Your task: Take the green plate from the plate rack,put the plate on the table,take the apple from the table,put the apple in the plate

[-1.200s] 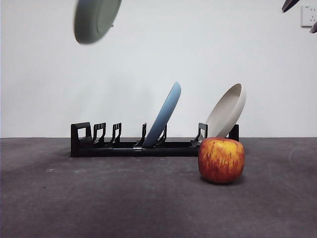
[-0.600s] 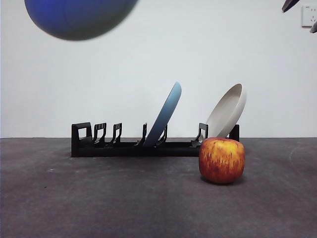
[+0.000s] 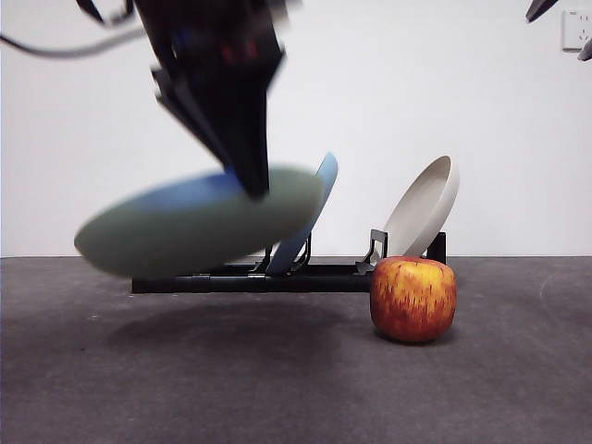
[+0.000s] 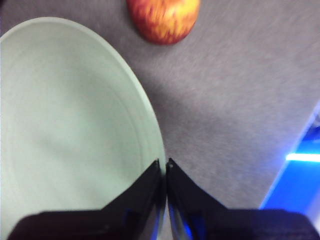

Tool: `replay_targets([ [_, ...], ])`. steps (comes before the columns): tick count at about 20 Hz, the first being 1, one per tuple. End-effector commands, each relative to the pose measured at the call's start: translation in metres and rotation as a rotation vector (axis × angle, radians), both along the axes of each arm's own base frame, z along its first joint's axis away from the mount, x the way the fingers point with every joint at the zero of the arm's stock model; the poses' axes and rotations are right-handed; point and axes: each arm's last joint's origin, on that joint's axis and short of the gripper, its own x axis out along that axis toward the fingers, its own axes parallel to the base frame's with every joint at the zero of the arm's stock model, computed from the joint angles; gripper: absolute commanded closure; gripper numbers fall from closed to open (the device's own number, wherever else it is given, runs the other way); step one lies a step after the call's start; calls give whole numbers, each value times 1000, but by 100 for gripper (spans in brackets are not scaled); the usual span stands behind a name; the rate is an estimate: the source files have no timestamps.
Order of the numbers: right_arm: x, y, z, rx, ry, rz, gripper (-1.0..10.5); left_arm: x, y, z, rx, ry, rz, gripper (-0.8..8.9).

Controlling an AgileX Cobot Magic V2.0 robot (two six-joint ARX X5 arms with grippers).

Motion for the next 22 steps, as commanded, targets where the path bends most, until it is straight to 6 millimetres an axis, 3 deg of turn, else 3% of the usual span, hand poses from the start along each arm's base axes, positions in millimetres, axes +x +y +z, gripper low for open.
replay_targets([
  [1, 0, 0, 1, 4, -4, -5, 634, 11, -12, -30, 87, 19, 10, 822],
  [5, 0, 0, 1, 4, -4, -5, 633, 23, -26, -71, 166, 71, 16, 822],
  [8, 0, 0, 1, 4, -4, -4, 632, 22, -28, -74, 155, 102, 2, 784],
  [11, 1, 0, 1, 9, -1, -2, 610, 25, -24, -71, 150, 99, 47, 450],
  [13, 4, 1, -1, 12, 15, -5, 430, 26, -24, -65, 104, 92, 83, 399],
  [14, 5, 1, -2, 12, 22, -3, 368, 25, -22, -56, 72, 71, 95, 399],
  [18, 16, 12, -9, -3, 60, 55, 371, 10, -4, 7, -141, -59, 144, 402],
  [22, 36, 45, -18, -64, 122, 163, 371, -23, 46, 93, -449, -271, 186, 405],
])
